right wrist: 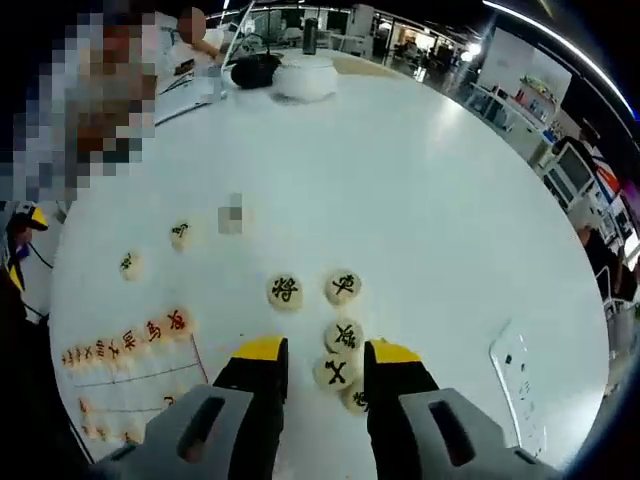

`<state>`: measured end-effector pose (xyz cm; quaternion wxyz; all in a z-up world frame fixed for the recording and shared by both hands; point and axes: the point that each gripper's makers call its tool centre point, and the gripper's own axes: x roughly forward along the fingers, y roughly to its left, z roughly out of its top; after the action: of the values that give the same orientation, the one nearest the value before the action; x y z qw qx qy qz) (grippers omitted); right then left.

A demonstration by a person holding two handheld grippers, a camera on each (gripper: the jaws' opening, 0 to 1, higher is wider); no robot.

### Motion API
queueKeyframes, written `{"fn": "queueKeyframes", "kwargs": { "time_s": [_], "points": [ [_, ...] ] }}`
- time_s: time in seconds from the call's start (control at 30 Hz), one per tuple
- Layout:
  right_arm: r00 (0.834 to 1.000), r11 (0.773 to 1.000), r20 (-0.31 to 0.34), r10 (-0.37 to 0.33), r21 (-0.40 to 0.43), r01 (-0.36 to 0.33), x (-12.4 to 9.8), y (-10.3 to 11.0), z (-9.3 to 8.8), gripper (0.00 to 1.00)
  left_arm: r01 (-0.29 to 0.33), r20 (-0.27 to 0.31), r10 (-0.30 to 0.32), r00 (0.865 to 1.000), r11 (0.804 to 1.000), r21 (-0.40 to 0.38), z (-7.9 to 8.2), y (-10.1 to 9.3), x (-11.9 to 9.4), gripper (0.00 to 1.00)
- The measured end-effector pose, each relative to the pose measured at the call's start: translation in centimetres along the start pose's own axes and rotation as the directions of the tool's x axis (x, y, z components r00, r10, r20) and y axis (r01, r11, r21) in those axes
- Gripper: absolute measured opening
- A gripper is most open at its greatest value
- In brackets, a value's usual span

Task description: Pick up the chess pieces one by one and place each piece onto its starting position on the chessboard, setting the pieces on their correct points until all the chess pieces are arranged in the starting layout

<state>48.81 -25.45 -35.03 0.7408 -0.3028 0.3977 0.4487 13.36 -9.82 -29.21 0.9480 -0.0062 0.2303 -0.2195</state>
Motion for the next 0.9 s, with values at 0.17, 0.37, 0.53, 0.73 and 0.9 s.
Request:
{"fn": "queueKeyframes", "kwargs": {
  "time_s": [0.17, 0.37, 0.53, 0.73, 0.9],
  "points": [
    [1.000, 1.000, -0.021, -0.017, 0.023, 0.018, 0.6, 0.2, -0.3, 0.25, 0.002, -0.005, -0.002, 1.000, 1.000, 0.005, -0.1, 0.0, 0.0, 0.60],
    [0.999, 0.999, -0.046, -0.030, 0.010, 0.030, 1.4, 0.3, -0.9, 0.22, -0.003, -0.012, 0.003, 1.000, 1.000, 0.006, -0.3, 0.2, 0.0, 0.59],
    [0.999, 0.999, -0.041, -0.034, 0.011, 0.034, 1.4, 0.3, -1.1, 0.19, -0.011, -0.018, 0.012, 1.000, 1.000, 0.012, -0.4, 0.3, -0.1, 0.59],
    [0.999, 1.000, 0.032, -0.028, 0.007, 0.028, -0.7, 1.1, -0.2, 0.19, -0.007, -0.013, 0.007, 1.000, 1.000, 0.017, -0.1, -0.1, 0.0, 0.59],
    [0.991, 1.000, 0.137, -0.012, 0.027, 0.009, -4.7, 0.8, -0.1, 0.19, 0.008, -0.007, -0.008, 1.000, 0.999, 0.034, 0.6, -0.5, 0.4, 0.59]
  ]
}}
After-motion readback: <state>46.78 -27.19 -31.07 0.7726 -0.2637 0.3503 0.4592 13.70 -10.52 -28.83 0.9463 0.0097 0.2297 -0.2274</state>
